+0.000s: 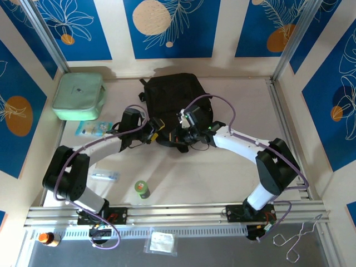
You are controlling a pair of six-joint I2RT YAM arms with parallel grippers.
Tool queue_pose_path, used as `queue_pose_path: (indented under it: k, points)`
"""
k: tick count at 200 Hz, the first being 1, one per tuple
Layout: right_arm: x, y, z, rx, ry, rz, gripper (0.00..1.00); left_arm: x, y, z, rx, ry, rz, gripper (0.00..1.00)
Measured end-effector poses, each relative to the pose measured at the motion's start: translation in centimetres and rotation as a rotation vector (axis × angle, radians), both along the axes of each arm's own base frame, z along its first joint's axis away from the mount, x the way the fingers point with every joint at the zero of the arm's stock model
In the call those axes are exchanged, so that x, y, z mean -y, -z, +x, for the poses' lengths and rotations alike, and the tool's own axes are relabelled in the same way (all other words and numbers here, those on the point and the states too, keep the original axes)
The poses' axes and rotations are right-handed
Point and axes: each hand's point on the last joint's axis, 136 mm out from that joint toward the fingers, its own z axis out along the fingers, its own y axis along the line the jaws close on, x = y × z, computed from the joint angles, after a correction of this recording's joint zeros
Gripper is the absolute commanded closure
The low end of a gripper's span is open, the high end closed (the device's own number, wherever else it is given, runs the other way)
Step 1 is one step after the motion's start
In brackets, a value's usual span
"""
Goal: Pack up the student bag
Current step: Zip the student bag at the top-center of the table.
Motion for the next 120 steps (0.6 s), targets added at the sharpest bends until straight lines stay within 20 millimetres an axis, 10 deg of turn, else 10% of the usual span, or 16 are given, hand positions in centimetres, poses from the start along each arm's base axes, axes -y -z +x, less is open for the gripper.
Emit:
queue_pose_path:
  k: [70, 120]
  points:
    - [0.2, -0.7, -0.3, 0.017, 0.011, 0.038, 1.00, 1.6, 3.0, 0.5, -0.068, -0.013, -0.033, 0.50]
    - [0.6, -0.8, -0.5, 0.023, 0.023, 0.033, 1.00, 1.7, 5.2, 0.3, -0.120, -0.019, -0.012, 0.81]
